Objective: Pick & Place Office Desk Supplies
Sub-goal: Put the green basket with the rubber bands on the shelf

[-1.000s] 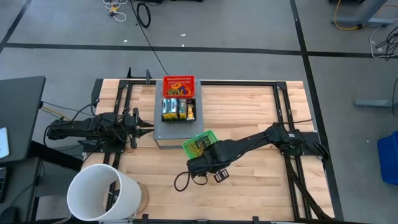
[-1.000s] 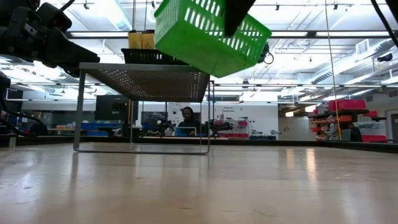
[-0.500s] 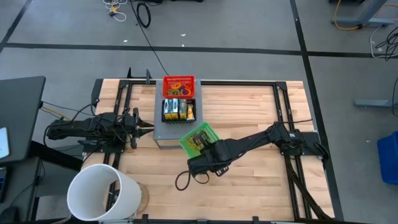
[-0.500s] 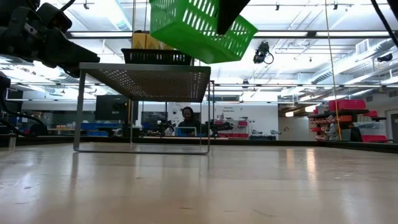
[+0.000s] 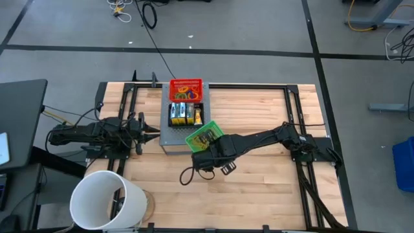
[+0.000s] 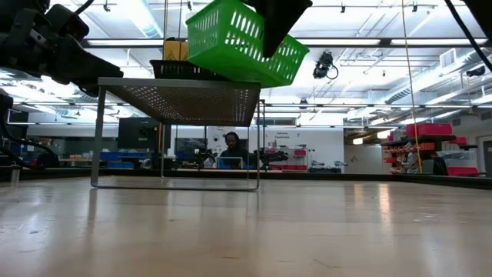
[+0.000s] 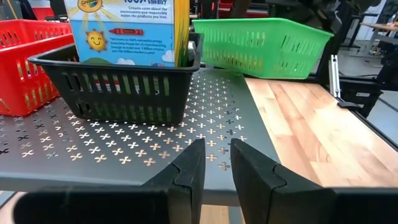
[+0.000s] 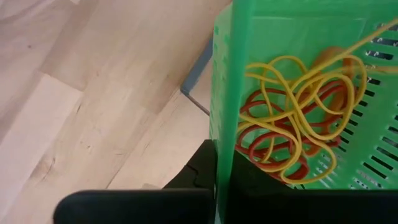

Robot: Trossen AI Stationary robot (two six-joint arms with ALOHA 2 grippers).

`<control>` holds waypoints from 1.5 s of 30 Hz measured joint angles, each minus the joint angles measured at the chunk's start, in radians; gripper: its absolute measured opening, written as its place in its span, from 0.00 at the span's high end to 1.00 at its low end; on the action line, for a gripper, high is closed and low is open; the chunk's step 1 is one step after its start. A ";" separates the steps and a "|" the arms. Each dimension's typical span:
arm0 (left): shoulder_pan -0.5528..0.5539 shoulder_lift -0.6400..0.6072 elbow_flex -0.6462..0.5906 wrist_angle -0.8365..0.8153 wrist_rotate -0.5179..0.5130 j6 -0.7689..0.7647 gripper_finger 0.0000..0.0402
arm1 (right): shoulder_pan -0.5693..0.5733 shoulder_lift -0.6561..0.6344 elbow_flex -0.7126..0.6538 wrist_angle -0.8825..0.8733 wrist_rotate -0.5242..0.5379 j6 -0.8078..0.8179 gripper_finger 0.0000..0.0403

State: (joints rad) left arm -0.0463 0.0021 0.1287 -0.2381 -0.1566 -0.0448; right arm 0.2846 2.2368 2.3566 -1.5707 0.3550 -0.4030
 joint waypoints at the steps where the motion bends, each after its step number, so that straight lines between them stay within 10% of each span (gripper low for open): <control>1: 0.000 0.000 0.000 -0.001 0.000 0.000 0.79 | -0.002 0.000 0.000 0.000 0.000 -0.006 1.00; 28: 0.000 0.000 0.000 -0.023 0.004 -0.008 0.79 | 0.001 0.000 0.000 0.000 0.184 0.005 0.66; 45: 0.000 0.000 0.000 -0.022 0.004 -0.011 0.79 | 0.000 0.000 0.000 0.027 0.168 -0.002 0.64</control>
State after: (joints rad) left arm -0.0463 0.0021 0.1287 -0.2604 -0.1526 -0.0563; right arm 0.2844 2.2368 2.3562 -1.5441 0.5232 -0.4045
